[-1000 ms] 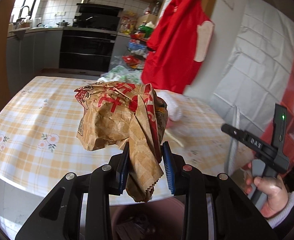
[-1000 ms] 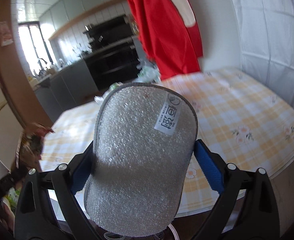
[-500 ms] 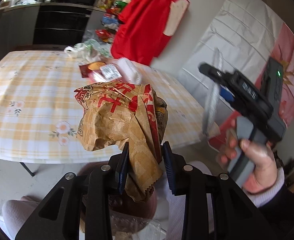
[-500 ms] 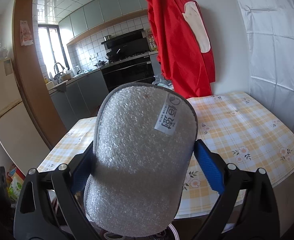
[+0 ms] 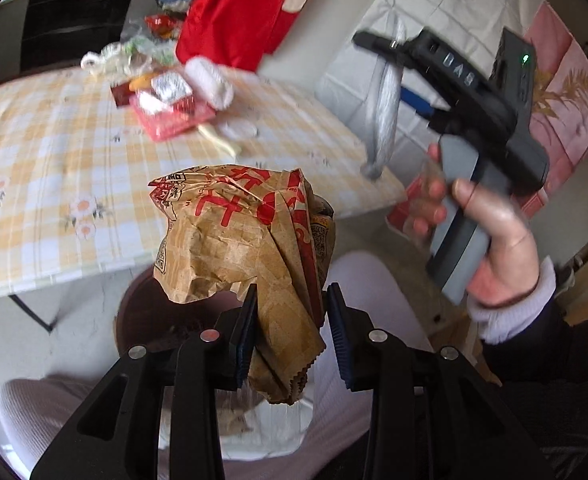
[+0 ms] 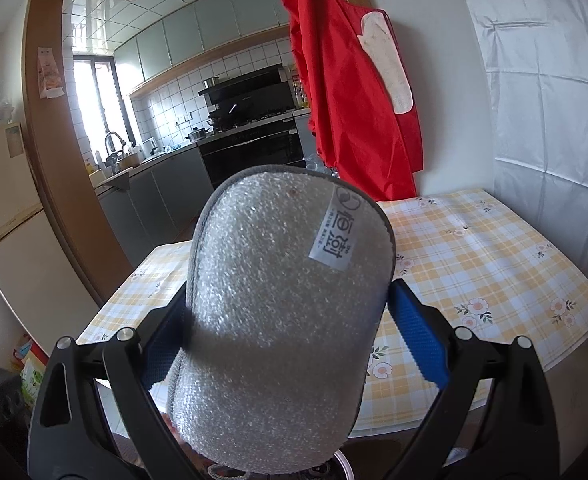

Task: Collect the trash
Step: 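Carry the paper bag and sponge over the pink bin and release both, then move both open tools back toward the items on the table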

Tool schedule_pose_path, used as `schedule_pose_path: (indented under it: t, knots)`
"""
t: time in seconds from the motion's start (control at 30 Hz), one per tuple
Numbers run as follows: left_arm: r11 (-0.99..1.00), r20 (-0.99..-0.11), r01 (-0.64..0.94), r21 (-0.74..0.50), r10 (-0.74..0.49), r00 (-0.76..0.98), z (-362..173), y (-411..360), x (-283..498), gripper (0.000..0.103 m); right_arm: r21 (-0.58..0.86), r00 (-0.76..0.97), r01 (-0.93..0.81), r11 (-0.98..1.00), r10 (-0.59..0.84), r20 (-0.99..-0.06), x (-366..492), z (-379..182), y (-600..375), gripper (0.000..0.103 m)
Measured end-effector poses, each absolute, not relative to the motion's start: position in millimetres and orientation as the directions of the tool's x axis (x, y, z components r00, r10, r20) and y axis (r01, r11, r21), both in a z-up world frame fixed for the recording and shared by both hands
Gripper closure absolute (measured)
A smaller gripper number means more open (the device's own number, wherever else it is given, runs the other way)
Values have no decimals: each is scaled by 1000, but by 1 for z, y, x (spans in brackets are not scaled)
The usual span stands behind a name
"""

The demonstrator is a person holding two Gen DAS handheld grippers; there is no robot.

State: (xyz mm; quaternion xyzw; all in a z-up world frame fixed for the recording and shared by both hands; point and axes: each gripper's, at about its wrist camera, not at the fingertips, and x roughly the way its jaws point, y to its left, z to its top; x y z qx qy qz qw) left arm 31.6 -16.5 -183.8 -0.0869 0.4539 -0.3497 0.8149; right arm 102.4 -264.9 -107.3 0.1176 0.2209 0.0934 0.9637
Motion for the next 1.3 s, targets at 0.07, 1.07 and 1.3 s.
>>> schedule_pose_path:
  t: [0.07, 1.07, 1.3]
  knots:
    - [737, -690, 477, -479, -652, 314, -191, -17, 30, 69, 264, 885, -129, 956, 232, -404, 101, -106, -263, 10]
    - [815, -831, 183, -549, -512, -215, -391, -18, 91, 69, 236, 872, -122, 964, 218, -439, 99, -115, -254, 14]
    - [748, -759, 131, -650, -634, -147, -362, -4, 107, 37, 228, 863, -122, 966, 216, -456, 98, -119, -255, 14]
